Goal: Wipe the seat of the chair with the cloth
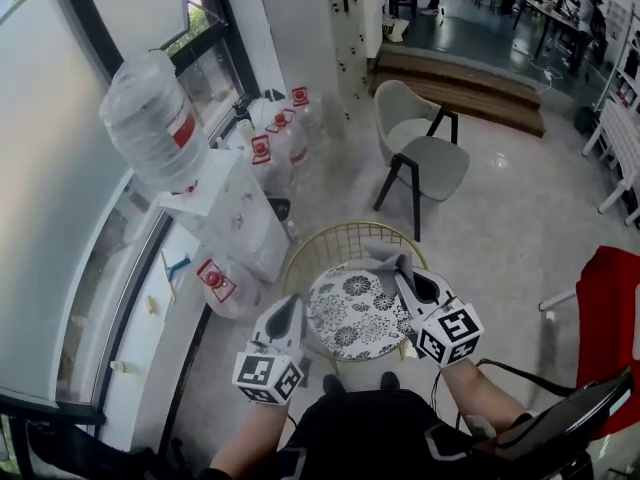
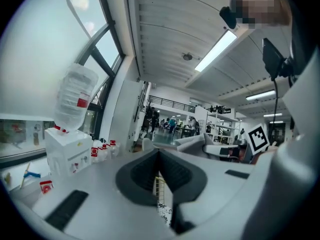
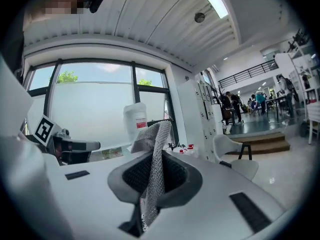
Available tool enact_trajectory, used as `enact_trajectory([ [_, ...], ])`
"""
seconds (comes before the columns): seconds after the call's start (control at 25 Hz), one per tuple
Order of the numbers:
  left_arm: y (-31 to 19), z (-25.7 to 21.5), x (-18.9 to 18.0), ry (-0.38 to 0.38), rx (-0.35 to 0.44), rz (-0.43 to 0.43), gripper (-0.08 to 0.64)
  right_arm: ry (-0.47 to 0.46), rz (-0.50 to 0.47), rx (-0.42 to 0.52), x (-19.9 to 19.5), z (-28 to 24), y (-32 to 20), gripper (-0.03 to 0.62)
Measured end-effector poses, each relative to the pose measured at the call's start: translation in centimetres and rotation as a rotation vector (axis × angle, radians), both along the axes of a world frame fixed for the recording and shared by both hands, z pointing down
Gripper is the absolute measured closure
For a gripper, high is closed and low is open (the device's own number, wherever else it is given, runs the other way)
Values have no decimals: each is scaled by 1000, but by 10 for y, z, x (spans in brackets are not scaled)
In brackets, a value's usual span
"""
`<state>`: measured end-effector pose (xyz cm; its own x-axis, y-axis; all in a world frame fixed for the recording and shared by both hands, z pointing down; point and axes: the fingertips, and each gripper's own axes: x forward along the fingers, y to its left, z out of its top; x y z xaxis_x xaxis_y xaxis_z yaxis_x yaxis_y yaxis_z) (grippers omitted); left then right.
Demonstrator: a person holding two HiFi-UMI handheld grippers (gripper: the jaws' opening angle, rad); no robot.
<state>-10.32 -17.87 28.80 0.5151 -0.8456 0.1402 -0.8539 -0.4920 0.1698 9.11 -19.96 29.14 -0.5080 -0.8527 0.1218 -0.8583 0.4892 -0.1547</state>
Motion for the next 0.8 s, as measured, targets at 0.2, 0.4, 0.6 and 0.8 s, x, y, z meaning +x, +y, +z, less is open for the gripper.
enact_trajectory([
  [0.2, 0, -18, -14, 18, 44, -65, 554, 35, 76, -7, 12, -2, 6, 566],
  [0.4, -6, -25, -10, 22, 57, -78, 554, 42, 93, -3, 17, -5, 8, 567],
  [0.6, -9, -26, -1, 20, 74, -68, 554, 22, 115, -4, 24, -6, 1, 566],
  [0.8, -10, -23, -2, 14, 63, -67, 554, 18, 115, 4, 27, -10, 0, 566],
])
